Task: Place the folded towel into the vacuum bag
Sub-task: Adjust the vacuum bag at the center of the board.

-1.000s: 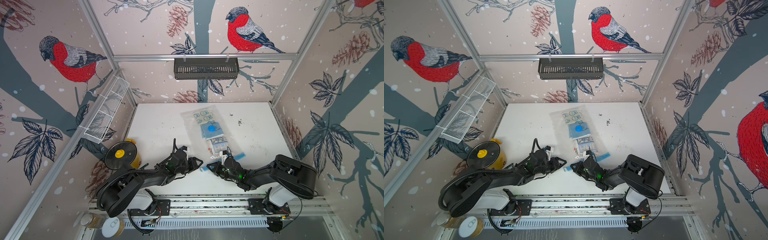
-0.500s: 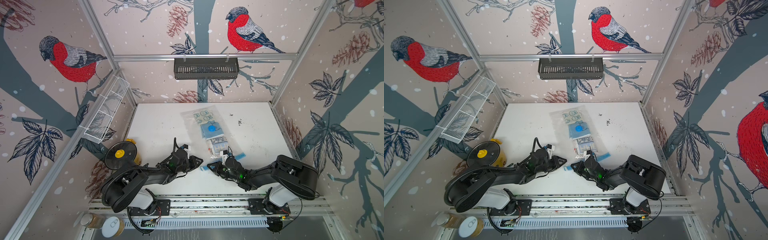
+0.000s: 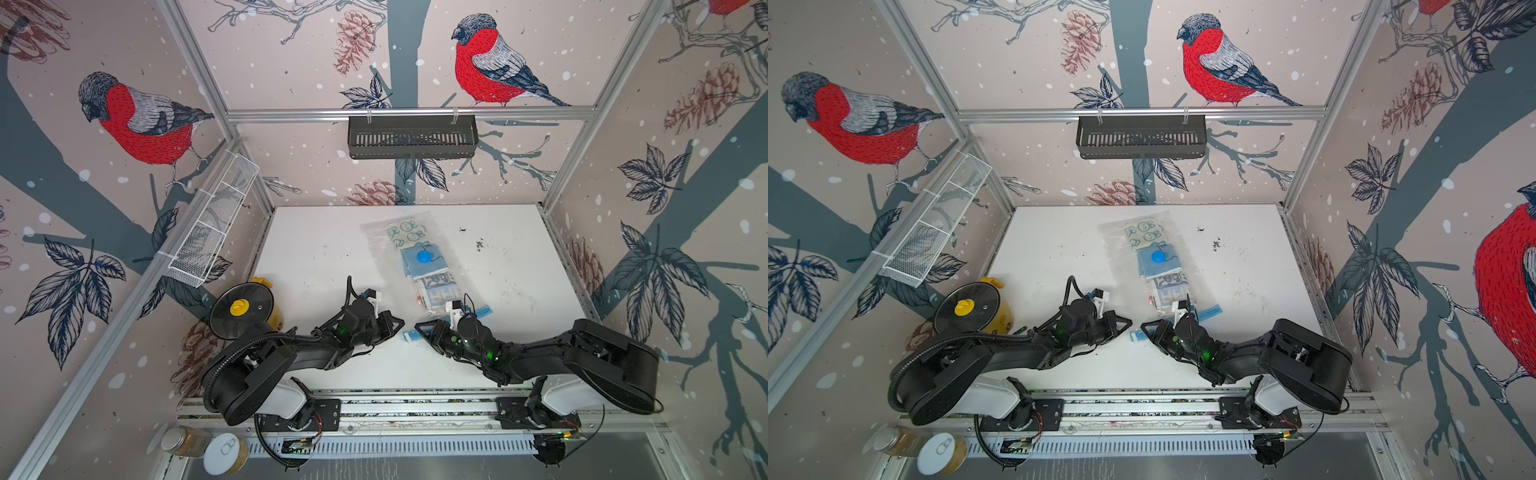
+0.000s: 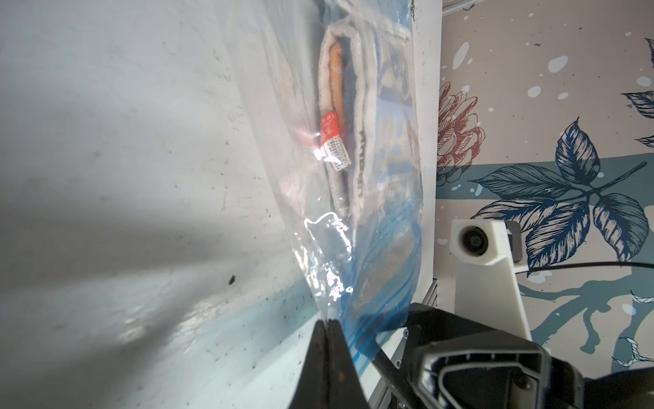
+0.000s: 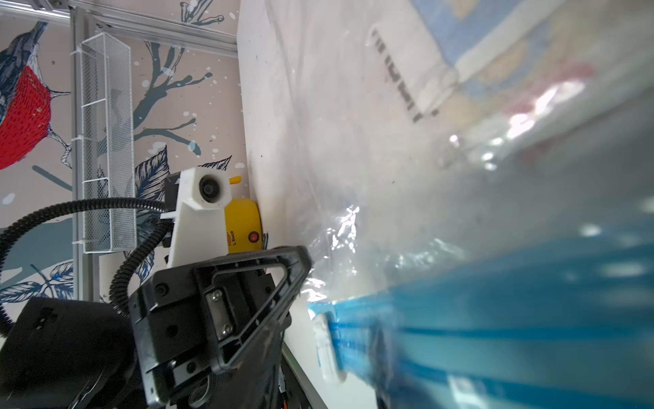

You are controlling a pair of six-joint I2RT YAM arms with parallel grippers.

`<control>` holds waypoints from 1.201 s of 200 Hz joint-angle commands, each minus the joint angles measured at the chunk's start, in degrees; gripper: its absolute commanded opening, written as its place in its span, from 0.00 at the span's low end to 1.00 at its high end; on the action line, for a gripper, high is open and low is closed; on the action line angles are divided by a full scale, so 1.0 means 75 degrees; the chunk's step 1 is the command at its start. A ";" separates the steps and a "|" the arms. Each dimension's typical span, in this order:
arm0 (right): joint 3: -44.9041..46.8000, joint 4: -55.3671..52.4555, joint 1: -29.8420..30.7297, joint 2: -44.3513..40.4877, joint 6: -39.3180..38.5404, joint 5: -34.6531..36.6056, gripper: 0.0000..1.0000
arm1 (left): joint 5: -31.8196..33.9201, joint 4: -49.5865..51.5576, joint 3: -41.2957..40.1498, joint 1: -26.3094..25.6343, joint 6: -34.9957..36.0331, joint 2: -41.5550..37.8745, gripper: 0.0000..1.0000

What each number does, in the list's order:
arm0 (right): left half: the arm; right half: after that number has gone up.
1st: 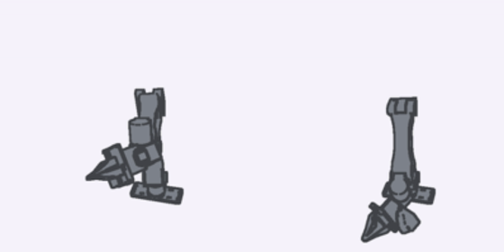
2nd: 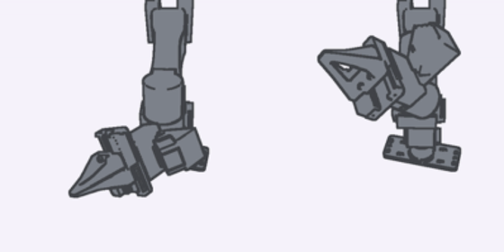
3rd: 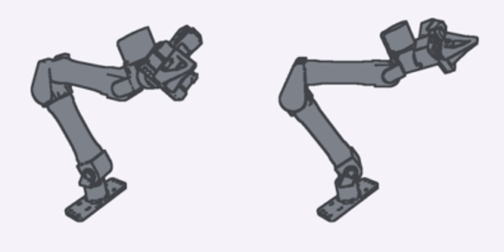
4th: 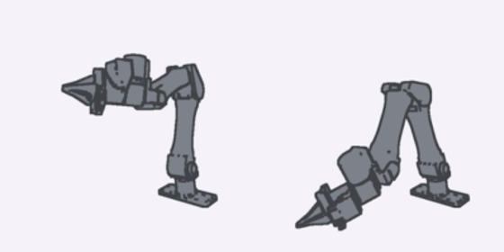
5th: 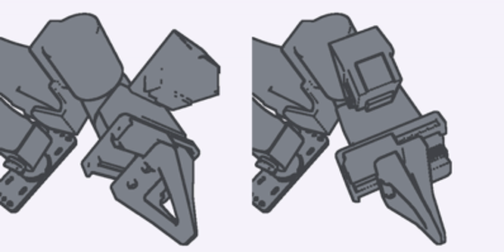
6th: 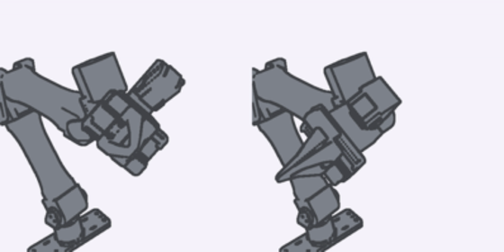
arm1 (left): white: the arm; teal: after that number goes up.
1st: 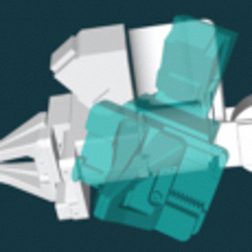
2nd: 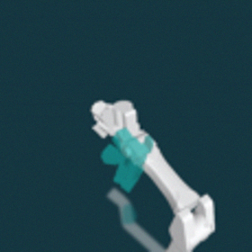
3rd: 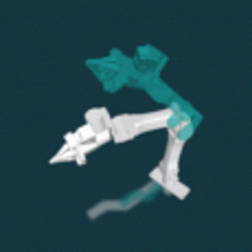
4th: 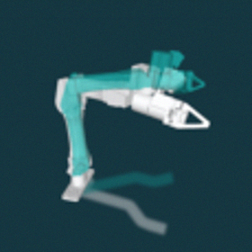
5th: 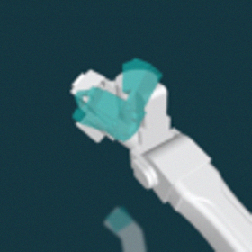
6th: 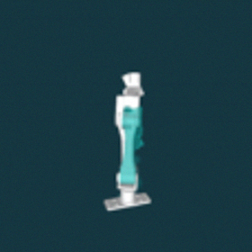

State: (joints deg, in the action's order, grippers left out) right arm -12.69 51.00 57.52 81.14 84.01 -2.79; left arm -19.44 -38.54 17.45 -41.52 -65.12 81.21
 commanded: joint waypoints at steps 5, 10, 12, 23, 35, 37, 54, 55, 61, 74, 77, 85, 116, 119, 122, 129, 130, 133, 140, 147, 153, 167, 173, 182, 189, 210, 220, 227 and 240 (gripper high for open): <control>0.0147 -0.0578 0.0252 -0.0548 0.0551 0.0563 0.49 | 0.0045 -0.0461 0.0039 -0.0075 -0.0297 -0.0046 0.00; 0.0184 -0.0657 0.0322 -0.0664 0.0635 0.0646 0.49 | 0.0058 -0.0454 0.0062 -0.0095 -0.0315 -0.0053 0.00; 0.0196 -0.0679 0.0349 -0.0692 0.0670 0.0683 0.49 | 0.0060 -0.0457 0.0078 -0.0100 -0.0322 -0.0057 0.00; 0.0275 -0.0752 0.0530 -0.0878 0.0845 0.0865 0.50 | 0.0096 -0.0439 0.0144 -0.0125 -0.0368 -0.0070 0.00; 0.0335 -0.0719 0.0723 -0.0985 0.0986 0.1066 0.51 | 0.0112 -0.0399 0.0225 -0.0146 -0.0372 -0.0082 0.00; 0.0342 -0.0701 0.0740 -0.0989 0.1007 0.1084 0.51 | 0.0118 -0.0400 0.0239 -0.0145 -0.0383 -0.0082 0.00; 0.0412 -0.0474 0.0935 -0.0988 0.1173 0.1245 0.53 | 0.0180 -0.0331 0.0315 -0.0172 -0.0421 -0.0094 0.00; 0.0425 -0.0456 0.0951 -0.0982 0.1191 0.1259 0.53 | 0.0179 -0.0332 0.0318 -0.0177 -0.0428 -0.0094 0.00; 0.0475 -0.0331 0.1009 -0.0976 0.1252 0.1322 0.54 | 0.0190 -0.0321 0.0327 -0.0189 -0.0431 -0.0093 0.00; 0.0570 -0.0053 0.1121 -0.0915 0.1380 0.1464 0.54 | 0.0179 -0.0333 0.0376 -0.0209 -0.0448 -0.0039 0.00; 0.0601 0.0023 0.1138 -0.0898 0.1400 0.1497 0.55 | 0.0152 -0.0330 0.0396 -0.0217 -0.0446 -0.0019 0.00; 0.0653 0.0250 0.1185 -0.0870 0.1420 0.1591 0.54 | 0.0135 -0.0330 0.0422 -0.0258 -0.0444 0.0028 0.00; 0.0529 0.0646 0.1288 -0.0767 0.1098 0.1821 0.54 | -0.0004 -0.0398 0.0419 -0.0347 -0.0546 0.0217 0.00; 0.0512 0.0668 0.1308 -0.0731 0.1063 0.1849 0.54 | -0.0017 -0.0422 0.0407 -0.0346 -0.0567 0.0226 0.00; 0.0490 0.0685 0.1319 -0.0706 0.1031 0.1879 0.54 | -0.0040 -0.0446 0.0395 -0.0346 -0.0583 0.0234 0.00; 0.0462 0.0707 0.1357 -0.0617 0.1023 0.1943 0.54 | -0.0063 -0.0445 0.0371 -0.0353 -0.0604 0.0224 0.00; 0.0462 0.0721 0.1362 -0.0608 0.1028 0.1949 0.53 | -0.0066 -0.0442 0.0370 -0.0344 -0.0607 0.0218 0.00; 0.0461 0.0762 0.1373 -0.0572 0.1033 0.1978 0.53 | -0.0071 -0.0427 0.0363 -0.0354 -0.0602 0.0206 0.00; 0.0500 0.0939 0.1400 -0.0435 0.1056 0.2039 0.53 | -0.0088 -0.0373 0.0346 -0.0353 -0.0601 0.0162 0.00; 0.0546 0.1155 0.1437 -0.0304 0.1107 0.2096 0.52 | -0.0080 -0.0287 0.0333 -0.0359 -0.0588 0.0098 0.00; 0.0589 0.1345 0.1468 -0.0177 0.1154 0.2142 0.52 | -0.0068 -0.0199 0.0333 -0.0365 -0.0547 0.0035 0.00; 0.0614 0.1614 0.1556 0.0109 0.1263 0.2216 0.52 | -0.0045 0.0012 0.0321 -0.0364 -0.0470 -0.0108 0.00; 0.0613 0.1748 0.1609 0.0250 0.1311 0.2268 0.53 | -0.0024 0.0086 0.0310 -0.0362 -0.0437 -0.0167 0.00; 0.0597 0.1947 0.1667 0.0435 0.1354 0.2299 0.52 | -0.0007 0.0172 0.0291 -0.0360 -0.0374 -0.0210 0.00; 0.0602 0.2115 0.1702 0.0567 0.1396 0.2324 0.52 | -0.0003 0.0214 0.0294 -0.0360 -0.0352 -0.0233 0.00; 0.0658 0.2745 0.1765 0.0931 0.1473 0.2405 0.50 | -0.0051 0.0197 0.0263 -0.0360 -0.0330 -0.0189 0.00; 0.0701 0.3069 0.1795 0.1084 0.1480 0.2439 0.48 | -0.0093 0.0164 0.0249 -0.0359 -0.0338 -0.0133 0.00; 0.0717 0.3245 0.1816 0.1173 0.1490 0.2468 0.46 | -0.0133 0.0125 0.0245 -0.0365 -0.0332 -0.0097 0.00; 0.0721 0.3540 0.1835 0.1350 0.1491 0.2492 0.43 | -0.0172 0.0113 0.0245 -0.0359 -0.0324 -0.0031 0.00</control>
State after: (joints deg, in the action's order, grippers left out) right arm -7.44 69.14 70.89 89.41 94.52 14.35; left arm -19.40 -36.49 19.40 -44.16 -67.92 80.36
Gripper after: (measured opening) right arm 0.451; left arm 0.049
